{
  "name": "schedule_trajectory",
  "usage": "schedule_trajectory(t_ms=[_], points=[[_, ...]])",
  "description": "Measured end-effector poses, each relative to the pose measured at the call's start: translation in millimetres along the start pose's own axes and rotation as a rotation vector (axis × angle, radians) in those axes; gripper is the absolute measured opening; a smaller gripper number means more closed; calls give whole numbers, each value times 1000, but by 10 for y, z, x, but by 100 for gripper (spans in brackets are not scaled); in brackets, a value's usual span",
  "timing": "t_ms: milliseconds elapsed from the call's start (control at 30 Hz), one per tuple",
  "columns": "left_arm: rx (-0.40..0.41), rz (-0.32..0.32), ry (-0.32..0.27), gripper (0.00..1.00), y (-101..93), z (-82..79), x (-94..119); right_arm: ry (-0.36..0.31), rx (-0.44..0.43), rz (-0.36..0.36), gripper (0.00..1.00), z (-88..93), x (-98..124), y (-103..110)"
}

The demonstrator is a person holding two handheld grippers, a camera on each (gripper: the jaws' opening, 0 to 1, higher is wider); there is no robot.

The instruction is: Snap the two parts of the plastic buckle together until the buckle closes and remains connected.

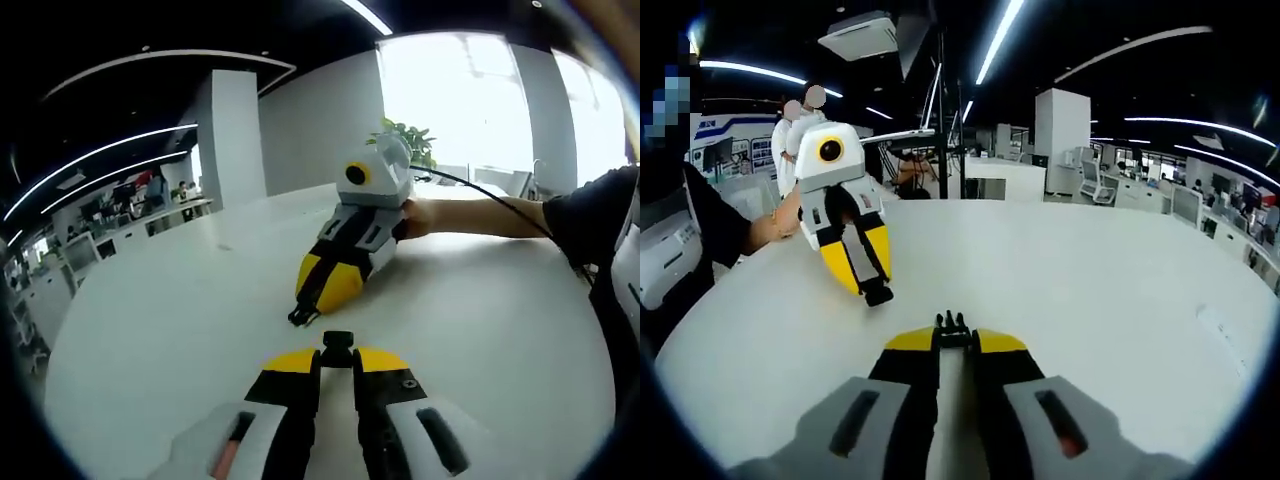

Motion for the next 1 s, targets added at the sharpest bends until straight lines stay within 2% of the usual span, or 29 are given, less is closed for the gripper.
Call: schedule_trajectory(t_ms=[200,433,700,1000], points=[[2,-1,-10,13,2,-2,-40,2,-8,61,12,108,359,112],[-13,14,-57,13,-45,-58,-68,8,-26,125,12,223,736,241],[-6,6,-105,12,-50,-115,-74,15,-26,175,12,256,1026,305],[-20,13,-82,12,-106,-153,-158,22,-25,211,12,284,1265,376]])
Point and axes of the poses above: the point that each gripper's makers call its tool centre point, and the gripper's own axes: x roughly backward along the fingers, y roughly to its left, z roughly out of its underside, the point moved 10 cm from there along x, roughly backward along the fingers, and after that the axes turned 6 degrees about x, right-handed, at the moved point
